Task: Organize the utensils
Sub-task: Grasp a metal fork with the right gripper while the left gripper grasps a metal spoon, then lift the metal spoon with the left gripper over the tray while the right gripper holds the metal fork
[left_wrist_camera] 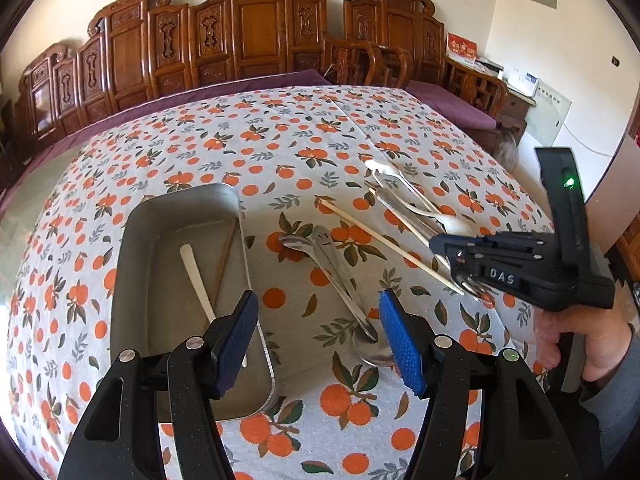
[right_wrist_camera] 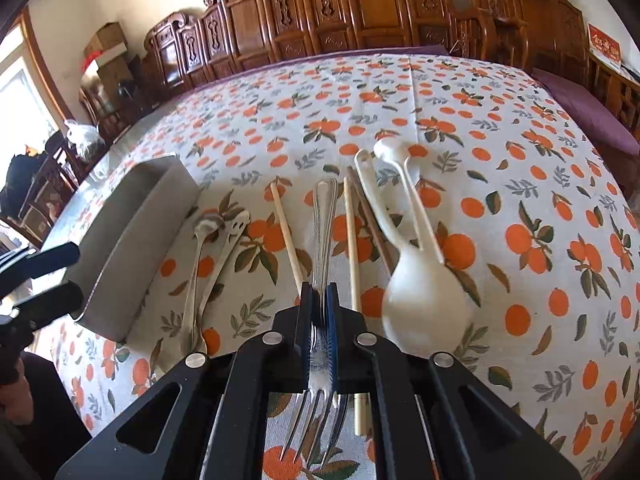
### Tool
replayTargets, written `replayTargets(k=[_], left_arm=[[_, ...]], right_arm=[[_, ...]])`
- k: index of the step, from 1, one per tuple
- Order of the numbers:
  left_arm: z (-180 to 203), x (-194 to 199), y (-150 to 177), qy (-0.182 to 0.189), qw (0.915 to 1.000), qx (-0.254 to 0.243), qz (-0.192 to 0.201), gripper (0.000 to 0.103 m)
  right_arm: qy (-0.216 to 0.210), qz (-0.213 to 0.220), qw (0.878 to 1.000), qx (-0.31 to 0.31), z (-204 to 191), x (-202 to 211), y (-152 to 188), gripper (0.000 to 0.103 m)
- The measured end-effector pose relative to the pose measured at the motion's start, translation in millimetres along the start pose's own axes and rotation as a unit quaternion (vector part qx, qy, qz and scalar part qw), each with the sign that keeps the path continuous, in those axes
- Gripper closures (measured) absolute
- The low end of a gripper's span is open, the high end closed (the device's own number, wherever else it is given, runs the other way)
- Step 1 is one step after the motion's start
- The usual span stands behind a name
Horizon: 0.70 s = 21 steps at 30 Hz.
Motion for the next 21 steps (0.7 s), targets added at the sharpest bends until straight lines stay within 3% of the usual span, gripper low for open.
replayTargets(k=[3, 21], left_arm=[[7, -4, -4, -0.004, 0.9999, -0.012, -0.009, 0.044], [13, -78, -15, -0.013, 0.9941, -0.007, -0.108, 0.084]], right_arm=[[-0.006, 0.007, 1.0, -0.007, 4, 5, -4, 0.095], [-0.025, 0.006, 1.0, -0.016, 16, 12, -7, 0.095]])
Point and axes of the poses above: each gripper's, at about its wrist camera, not at the fingertips, and x roughly against the way its jaws point, z to its right, y to its underside, the point moved 9 cm from there along -x, roughly the way its jaws point, and after that the axes turned 14 degrees about -x, right-handed, at the moved point
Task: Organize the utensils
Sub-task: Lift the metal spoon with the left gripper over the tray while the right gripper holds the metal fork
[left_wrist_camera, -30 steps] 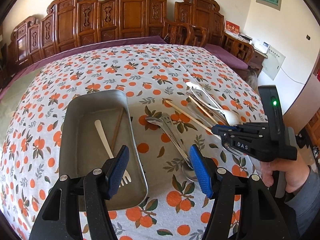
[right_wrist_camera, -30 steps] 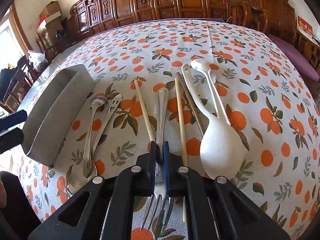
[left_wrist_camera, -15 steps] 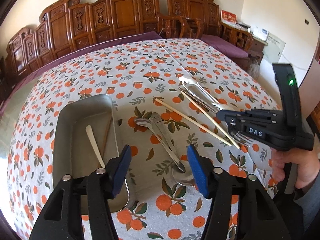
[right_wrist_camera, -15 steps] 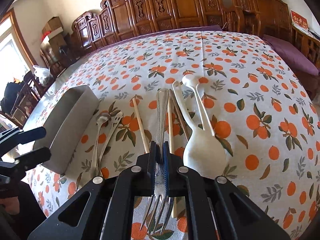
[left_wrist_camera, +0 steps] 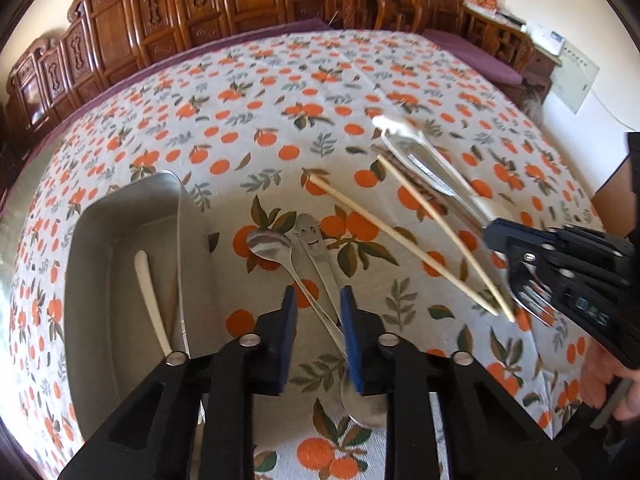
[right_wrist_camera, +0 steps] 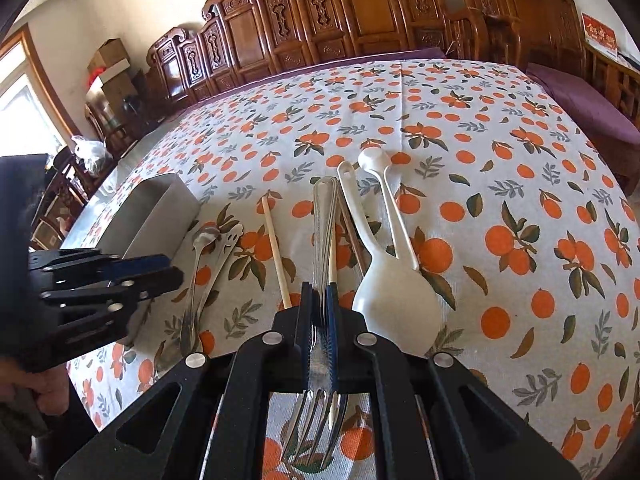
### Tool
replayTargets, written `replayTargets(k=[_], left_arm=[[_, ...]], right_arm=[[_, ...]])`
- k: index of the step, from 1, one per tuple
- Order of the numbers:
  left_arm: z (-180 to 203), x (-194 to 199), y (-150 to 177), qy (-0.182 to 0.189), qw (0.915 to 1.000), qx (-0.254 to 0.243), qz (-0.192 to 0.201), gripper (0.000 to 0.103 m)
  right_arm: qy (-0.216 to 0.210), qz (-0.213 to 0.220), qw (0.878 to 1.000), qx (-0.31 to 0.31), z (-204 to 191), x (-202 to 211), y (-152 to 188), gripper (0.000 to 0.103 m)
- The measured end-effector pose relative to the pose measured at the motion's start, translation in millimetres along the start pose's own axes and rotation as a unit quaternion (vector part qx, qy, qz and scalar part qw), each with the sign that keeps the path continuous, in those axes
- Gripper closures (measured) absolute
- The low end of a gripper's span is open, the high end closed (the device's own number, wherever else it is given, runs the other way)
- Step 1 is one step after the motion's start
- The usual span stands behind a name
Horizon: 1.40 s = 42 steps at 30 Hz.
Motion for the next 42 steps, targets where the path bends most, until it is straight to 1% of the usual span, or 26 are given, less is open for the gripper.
replayTargets(k=[4, 11, 13, 18, 21, 22, 23, 27, 32, 37, 42], left_arm=[[-2, -14, 3, -0.001, 0.9996, 0.015, -0.023, 0.084], [-5, -26, 7, -0.006, 0.9987, 0.028, -0.042, 0.084], [-8, -27, 7, -0.007, 0.9985, 0.034, -0.042, 0.084], [-11, -32, 5, -0.003, 0.998, 0.04, -0.05, 0.089], [-10, -33, 5, -0.002, 0.9981, 0.041, -0.047, 0.095], [-10, -32, 5, -0.002, 0.9981, 0.041, -0.045, 0.101], [-10, -32, 6, -0.004, 0.9982, 0.041, -0.045, 0.102], [-8, -27, 6, -0.003, 0.9987, 0.036, -0.035, 0.102], [-3, -12, 4, -0.003, 0.9995, 0.025, -0.017, 0.102], [0, 9, 5, -0.002, 0.9999, 0.013, 0.003, 0.102], [-6, 28, 9, -0.001, 0.9997, 0.016, 0.018, 0.102]], right_arm=[[-0.004, 0.001, 1.0, 0.0, -2, 0, 0, 0.095], [-0.011, -0.001, 1.0, 0.003, -6, 1, 0, 0.095], [-0.012, 0.0, 1.0, 0.002, -6, 1, 0, 0.095], [-0.013, -0.001, 1.0, 0.003, -7, 1, -1, 0.095], [-0.014, -0.001, 1.0, 0.004, -8, 1, 0, 0.095], [-0.014, -0.002, 1.0, 0.005, -9, 0, 0, 0.095], [-0.014, -0.003, 1.0, 0.006, -9, 0, 0, 0.095], [-0.014, -0.003, 1.0, 0.007, -10, 0, 1, 0.095], [-0.017, -0.005, 1.0, 0.015, -16, 0, 3, 0.095], [-0.022, -0.007, 0.999, 0.028, -29, 0, 7, 0.095], [-0.032, -0.007, 0.998, 0.044, -48, 3, 13, 0.095]])
Point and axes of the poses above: each gripper's, at about its wrist camera, not at the fingertips, and x roughly against the way its jaws point, z to its right, y to its underside, the point moved 9 cm from there along -x, roughly the way its jaws point, and after that the axes turned 14 degrees about -x, right-handed, at the moved point
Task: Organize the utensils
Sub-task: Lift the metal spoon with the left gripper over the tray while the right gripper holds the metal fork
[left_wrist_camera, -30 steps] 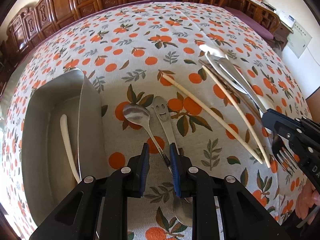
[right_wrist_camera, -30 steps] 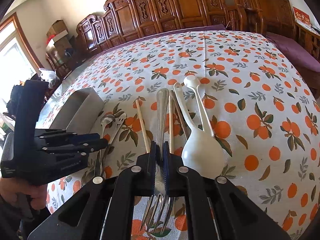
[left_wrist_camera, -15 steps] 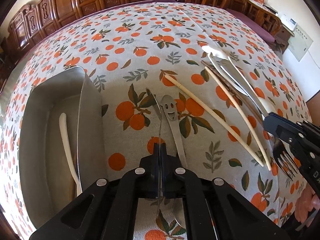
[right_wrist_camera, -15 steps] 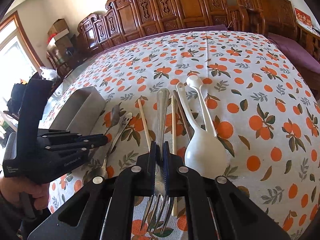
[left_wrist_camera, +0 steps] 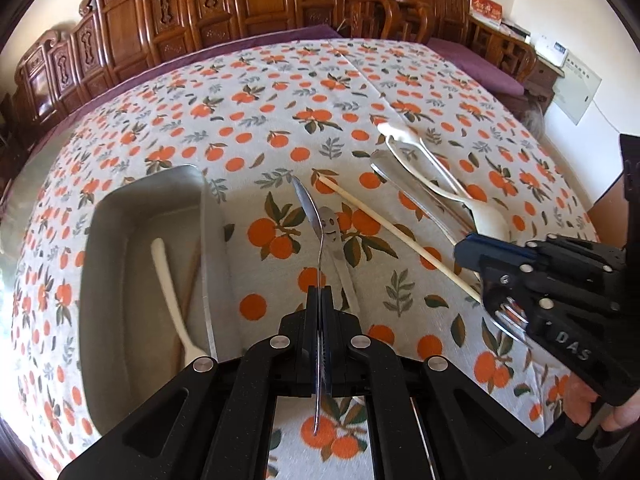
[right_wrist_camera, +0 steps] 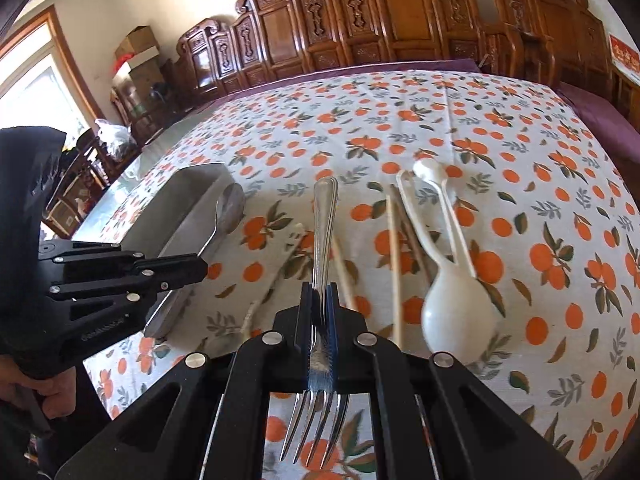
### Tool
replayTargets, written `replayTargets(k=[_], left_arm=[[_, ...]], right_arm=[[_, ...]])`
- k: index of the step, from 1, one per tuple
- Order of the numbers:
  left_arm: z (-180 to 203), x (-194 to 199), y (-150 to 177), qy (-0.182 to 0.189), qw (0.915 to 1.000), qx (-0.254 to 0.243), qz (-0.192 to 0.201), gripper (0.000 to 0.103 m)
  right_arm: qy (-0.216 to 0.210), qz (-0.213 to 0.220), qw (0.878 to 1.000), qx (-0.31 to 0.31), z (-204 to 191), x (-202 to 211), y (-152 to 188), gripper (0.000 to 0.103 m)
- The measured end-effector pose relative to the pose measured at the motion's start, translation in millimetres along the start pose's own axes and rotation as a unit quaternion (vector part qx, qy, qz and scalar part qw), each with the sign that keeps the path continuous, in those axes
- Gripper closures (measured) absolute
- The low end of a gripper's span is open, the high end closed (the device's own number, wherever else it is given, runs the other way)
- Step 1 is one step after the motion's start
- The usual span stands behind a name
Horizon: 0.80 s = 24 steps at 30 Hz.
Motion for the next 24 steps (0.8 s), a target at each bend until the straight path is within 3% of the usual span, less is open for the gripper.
replayTargets(k=[11, 24], left_arm=[[-28, 33, 12, -0.009, 0.9996, 0.009, 0.026, 0.102], [-80, 26, 28, -0.019, 0.9983, 0.043, 0.033, 0.102]], right_arm=[[-0.019, -0.01, 0.999, 0.045, -43, -2, 14, 0.095], [-0.017, -0.028, 0.997, 0.065, -57, -14, 26, 0.095]])
Point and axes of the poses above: each gripper's, at about its wrist camera, not at the fingertips, and x roughly against the way its jaws point, z to its right, y to its underside, the point moved 9 cm from there along -x, roughly the way its jaws point, and after that the axes turned 14 degrees about -x, right-handed, at the moved point
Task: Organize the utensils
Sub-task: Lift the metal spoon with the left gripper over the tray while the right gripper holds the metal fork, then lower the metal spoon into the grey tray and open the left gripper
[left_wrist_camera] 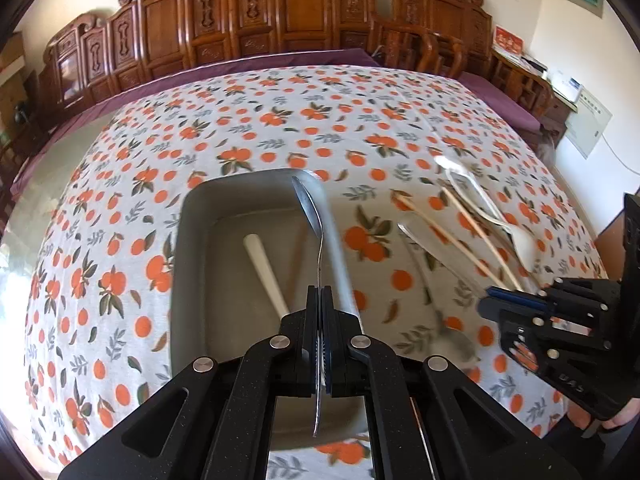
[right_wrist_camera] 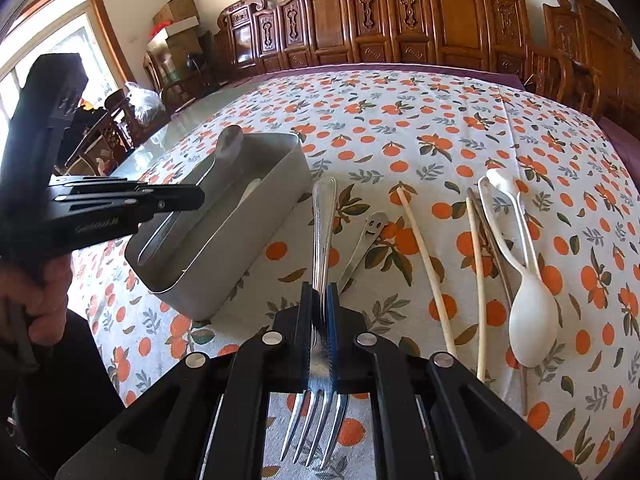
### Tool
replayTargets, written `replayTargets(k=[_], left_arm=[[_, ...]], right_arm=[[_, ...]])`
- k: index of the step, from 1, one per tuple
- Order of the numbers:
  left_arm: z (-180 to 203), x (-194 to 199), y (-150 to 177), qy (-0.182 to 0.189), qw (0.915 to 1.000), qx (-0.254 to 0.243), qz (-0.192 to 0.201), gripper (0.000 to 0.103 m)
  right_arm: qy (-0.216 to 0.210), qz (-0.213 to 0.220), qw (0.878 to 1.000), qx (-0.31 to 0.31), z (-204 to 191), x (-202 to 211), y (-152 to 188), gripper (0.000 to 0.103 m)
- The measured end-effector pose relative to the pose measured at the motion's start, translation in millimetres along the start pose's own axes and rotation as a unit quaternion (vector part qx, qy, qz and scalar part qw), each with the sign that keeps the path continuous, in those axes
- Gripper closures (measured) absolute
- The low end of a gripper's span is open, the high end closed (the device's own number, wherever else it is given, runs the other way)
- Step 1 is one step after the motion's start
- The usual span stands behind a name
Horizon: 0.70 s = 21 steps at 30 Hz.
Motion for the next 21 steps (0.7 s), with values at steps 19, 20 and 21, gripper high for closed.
replayTargets(k=[19, 20, 21], left_arm=[[-30, -44, 34, -0.005, 0.9987, 0.005, -0.05, 0.102], [-29, -46, 35, -0.003, 0.9986, 0.004, -0.053, 0.102], [-28, -47, 35, -0.003, 0.9985, 0.002, -0.055, 0.102]], right_arm=[[0.003, -0.022, 1.0, 0.004, -6, -22, 1, 0.095], [0.005, -0.023, 1.0, 0.005, -6, -22, 1, 0.095], [0.005, -0.023, 1.0, 0.005, -6, -23, 1, 0.095]])
Point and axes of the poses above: each gripper's, at about its wrist camera, not at the fingertips, and x roughly against the way its jaws point, z to its right, y to its underside, the point moved 9 cm from there along -x, roughly the way its jaws point, and after that the axes turned 14 degrees about -x, right-handed, at the moved point
